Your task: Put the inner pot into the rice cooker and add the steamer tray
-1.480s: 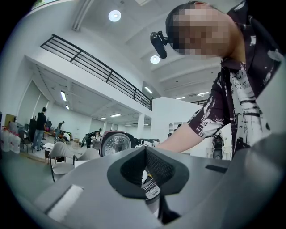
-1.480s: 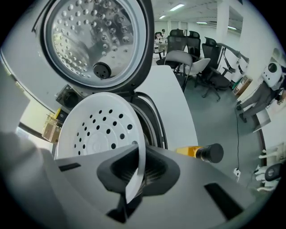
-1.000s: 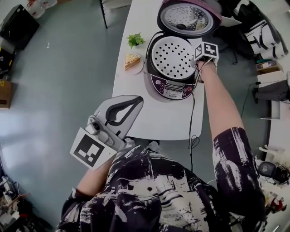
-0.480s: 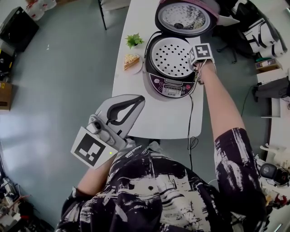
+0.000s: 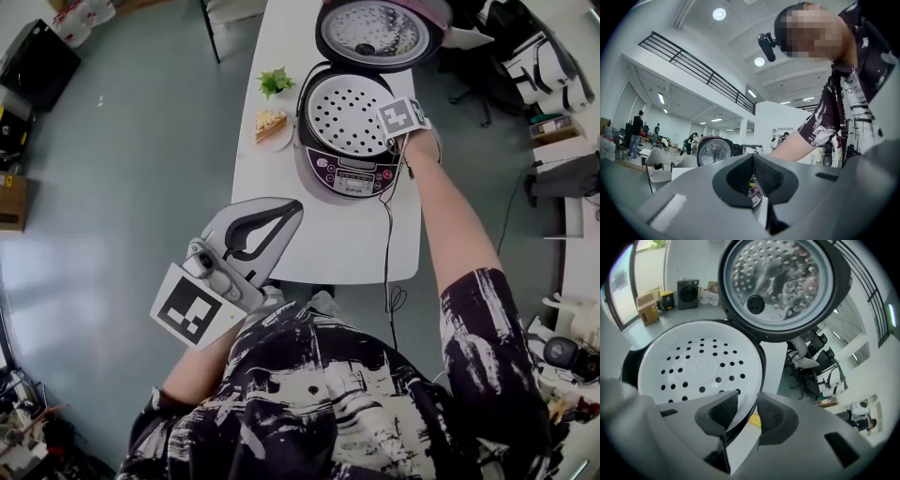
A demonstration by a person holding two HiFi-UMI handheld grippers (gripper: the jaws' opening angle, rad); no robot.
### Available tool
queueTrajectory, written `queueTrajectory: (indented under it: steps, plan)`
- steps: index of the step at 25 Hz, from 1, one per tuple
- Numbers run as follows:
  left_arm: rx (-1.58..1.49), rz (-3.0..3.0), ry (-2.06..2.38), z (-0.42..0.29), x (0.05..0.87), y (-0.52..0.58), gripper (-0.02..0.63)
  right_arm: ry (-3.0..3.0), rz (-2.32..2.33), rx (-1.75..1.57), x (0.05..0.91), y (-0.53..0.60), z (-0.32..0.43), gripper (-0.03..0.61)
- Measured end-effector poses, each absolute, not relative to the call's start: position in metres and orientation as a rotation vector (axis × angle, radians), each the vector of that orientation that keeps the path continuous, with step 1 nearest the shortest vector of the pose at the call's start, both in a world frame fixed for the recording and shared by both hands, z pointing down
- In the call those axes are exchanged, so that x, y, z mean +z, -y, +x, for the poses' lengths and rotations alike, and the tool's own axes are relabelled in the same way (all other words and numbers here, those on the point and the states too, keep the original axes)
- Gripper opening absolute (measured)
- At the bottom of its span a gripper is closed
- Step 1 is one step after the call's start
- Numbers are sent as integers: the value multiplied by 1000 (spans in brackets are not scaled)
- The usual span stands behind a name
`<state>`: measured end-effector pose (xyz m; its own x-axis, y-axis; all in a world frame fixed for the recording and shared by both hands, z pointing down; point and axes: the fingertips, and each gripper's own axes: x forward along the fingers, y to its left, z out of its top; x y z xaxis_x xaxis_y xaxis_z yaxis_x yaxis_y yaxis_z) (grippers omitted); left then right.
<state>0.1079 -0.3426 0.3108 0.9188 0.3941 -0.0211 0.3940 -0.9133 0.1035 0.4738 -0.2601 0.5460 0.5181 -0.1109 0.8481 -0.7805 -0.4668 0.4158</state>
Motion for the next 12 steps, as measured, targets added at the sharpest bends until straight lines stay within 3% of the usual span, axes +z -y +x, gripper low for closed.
queueTrajectory:
  steps: [12]
  plan:
    - [0, 2980, -629, 104, 307, 335, 5, 761, 1928, 882, 526, 262, 474, 141]
